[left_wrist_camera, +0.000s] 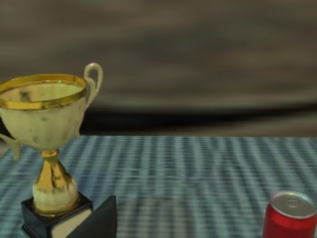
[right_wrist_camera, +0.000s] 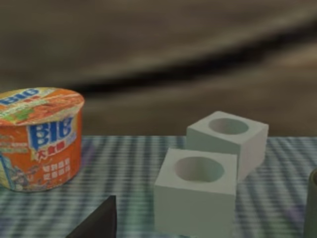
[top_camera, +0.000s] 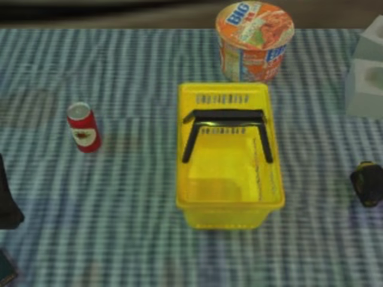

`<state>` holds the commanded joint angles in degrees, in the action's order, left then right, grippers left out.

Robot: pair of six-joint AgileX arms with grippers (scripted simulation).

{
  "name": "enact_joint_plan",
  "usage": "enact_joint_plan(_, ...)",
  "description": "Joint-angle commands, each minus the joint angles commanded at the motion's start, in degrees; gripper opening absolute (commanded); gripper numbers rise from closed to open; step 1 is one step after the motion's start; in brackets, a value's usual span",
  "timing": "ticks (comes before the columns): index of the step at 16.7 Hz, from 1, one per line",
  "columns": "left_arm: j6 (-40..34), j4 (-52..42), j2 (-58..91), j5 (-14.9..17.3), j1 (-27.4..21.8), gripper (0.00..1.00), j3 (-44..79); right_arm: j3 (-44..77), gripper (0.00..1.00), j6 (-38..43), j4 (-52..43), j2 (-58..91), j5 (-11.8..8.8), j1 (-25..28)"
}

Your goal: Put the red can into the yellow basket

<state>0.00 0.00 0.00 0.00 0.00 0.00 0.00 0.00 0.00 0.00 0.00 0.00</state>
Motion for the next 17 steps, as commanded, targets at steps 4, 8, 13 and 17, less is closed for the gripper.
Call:
enact_joint_plan(4, 0.7, -1.5, 1.7, 0.1, -0.3, 1.0, 1.7, 0.0, 1.0, 0.0, 0.0, 0.0, 0.0, 0.0)
enact_joint_plan(8, 4.3, -9.3, 12.5, 0.2, -1.5, 1.0, 11.6, 0.0, 1.0, 0.0, 0.0, 0.0, 0.0, 0.0)
enact_joint_plan(13, 11.7, -23.9, 38.5, 0.2, -3.7, 1.0, 33.7, 0.0, 1.0, 0.0, 0.0, 0.0, 0.0, 0.0)
enact_joint_plan(17, 18.6, -36.5, 64.0, 0.2, -5.7, 1.0, 55.7, 0.0, 1.0, 0.0, 0.0, 0.0, 0.0, 0.0)
